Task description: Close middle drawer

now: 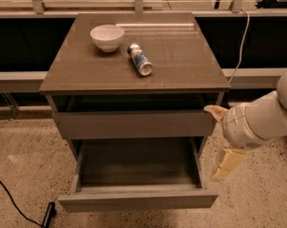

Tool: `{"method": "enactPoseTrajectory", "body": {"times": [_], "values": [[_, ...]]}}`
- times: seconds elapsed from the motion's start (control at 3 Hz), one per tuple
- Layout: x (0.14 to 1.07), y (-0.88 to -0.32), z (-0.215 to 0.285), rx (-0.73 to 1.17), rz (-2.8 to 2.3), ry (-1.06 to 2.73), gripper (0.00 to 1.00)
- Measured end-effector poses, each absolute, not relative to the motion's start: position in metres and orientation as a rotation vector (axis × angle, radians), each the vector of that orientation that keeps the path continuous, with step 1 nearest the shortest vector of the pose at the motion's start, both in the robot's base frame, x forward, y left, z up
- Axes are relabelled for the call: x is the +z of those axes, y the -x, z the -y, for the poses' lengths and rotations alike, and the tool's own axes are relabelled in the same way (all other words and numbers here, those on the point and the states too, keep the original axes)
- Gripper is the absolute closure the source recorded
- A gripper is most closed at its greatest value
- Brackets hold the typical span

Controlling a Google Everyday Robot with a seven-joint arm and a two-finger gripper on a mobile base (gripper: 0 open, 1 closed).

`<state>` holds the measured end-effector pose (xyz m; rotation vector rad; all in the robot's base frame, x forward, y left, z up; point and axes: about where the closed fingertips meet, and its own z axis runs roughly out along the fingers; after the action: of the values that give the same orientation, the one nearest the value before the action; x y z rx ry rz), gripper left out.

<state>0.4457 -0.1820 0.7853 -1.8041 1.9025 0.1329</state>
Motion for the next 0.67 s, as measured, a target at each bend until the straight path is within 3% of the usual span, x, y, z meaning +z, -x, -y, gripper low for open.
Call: {"method": "enactPoseTrajectory", "body": {"times": [0.33,0.67], "values": [[0.785,-0.446,0.182,0.133,-1.903,1.804,0.0],[0.74,-0.443,0.139,0.267,-1.772,1.928,0.0]]}}
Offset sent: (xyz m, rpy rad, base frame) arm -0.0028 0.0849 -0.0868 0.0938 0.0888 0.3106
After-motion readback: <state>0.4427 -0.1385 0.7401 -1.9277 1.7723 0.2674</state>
